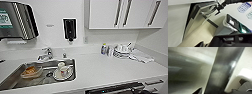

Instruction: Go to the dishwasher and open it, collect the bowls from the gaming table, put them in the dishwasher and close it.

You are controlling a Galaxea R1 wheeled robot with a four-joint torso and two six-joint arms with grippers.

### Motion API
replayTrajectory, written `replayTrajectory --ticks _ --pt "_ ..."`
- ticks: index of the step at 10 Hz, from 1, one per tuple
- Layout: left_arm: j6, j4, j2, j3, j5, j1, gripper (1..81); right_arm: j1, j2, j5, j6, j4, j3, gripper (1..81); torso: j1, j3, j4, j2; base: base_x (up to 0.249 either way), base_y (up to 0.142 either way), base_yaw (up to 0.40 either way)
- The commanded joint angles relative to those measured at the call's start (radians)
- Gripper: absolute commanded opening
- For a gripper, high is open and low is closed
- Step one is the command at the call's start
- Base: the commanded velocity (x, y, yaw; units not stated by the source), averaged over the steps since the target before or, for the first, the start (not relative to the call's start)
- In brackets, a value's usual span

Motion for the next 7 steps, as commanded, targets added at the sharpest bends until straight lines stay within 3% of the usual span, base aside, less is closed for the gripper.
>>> replayTrajectory --ticks 1,6,7 --pt "0.0 -0.008 -0.038 0.037 0.023 -0.076 81.1 0.045 -0.047 -0.2 -0.015 -0.003 0.006 81.1 0.0 0.0 0.0 0.0 -0.074 0.0 0.0" --pt "-0.001 -0.01 -0.025 0.037 0.023 -0.076 81.1 0.027 -0.068 -0.185 -0.019 -0.003 0.02 81.1 0.0 0.0 0.0 -0.001 -0.075 0.0 0.0" --pt "-0.001 -0.01 -0.025 0.035 0.023 -0.076 81.1 0.009 -0.091 -0.154 -0.021 -0.003 0.037 81.1 0.0 0.0 0.0 0.0 -0.075 0.0 0.0"
